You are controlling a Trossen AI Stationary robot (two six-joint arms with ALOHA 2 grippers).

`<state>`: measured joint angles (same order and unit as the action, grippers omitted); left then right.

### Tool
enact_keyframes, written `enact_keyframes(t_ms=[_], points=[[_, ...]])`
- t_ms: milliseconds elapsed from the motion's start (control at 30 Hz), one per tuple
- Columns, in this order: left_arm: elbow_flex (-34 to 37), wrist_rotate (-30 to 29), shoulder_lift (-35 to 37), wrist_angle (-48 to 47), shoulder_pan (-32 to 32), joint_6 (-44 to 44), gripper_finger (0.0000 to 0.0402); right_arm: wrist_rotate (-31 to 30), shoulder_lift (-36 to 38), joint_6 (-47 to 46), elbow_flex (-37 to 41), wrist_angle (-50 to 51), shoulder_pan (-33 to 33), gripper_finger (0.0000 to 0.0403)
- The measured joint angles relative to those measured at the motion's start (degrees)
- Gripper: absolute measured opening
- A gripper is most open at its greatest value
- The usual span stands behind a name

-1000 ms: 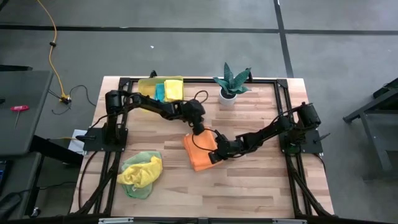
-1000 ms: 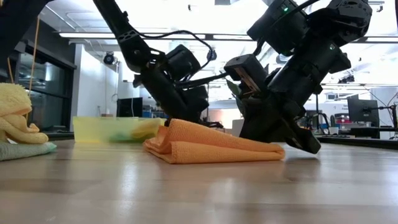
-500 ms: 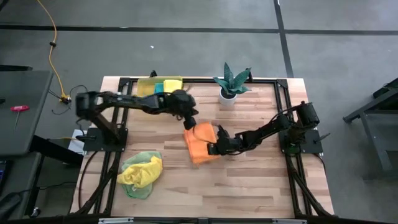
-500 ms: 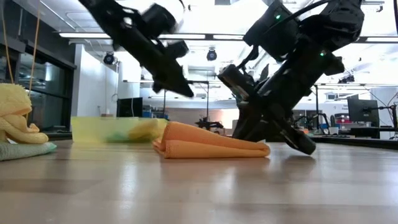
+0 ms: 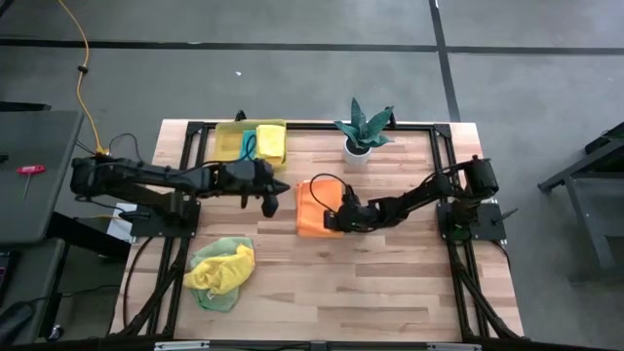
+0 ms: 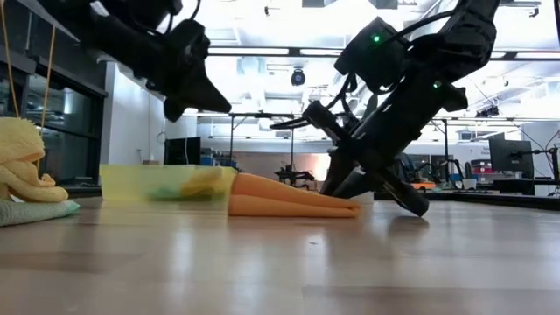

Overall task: Fold microfiber towels
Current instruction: Fold the orange microfiber cloth

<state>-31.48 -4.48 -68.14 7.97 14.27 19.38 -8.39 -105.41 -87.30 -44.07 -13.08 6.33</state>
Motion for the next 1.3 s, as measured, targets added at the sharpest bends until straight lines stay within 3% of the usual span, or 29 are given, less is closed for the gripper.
enact_keyframes(t_ms=[167,400,633,733,867,1067,1300], points=[[0.5,-2.5,0.0,1.6,-3.9,1.5,0.0000,-0.9,1.8,6.1,0.2,0.5,0.5,0.0000],[0.4,-3.6,2.4,4.5,-5.3,1.0,0.0000,-3.4,10.7,21.2,0.1,2.6,-2.2,0.0000],[0.4,2.0,2.9,4.5,-7.8,-3.1,0.0001,2.0,19.5,33.1,0.1,11.6,-3.5,0.0004],[0.4,0.3,0.6,5.2,-10.9,-2.9,0.0010,5.3,23.3,35.0,0.1,18.9,-3.7,0.0026],[0.3,-1.5,-2.8,7.5,-14.8,-4.0,0.0044,10.7,26.1,40.3,0.0,27.1,-3.0,0.0089],[-3.4,-3.8,-10.9,7.0,-19.0,-8.6,0.0130,14.1,24.8,50.6,0.0,33.8,-1.7,0.0186],[-10.3,-11.1,-22.8,4.0,-20.8,-15.1,0.0225,14.9,22.2,55.3,0.0,32.8,-1.8,0.0217]])
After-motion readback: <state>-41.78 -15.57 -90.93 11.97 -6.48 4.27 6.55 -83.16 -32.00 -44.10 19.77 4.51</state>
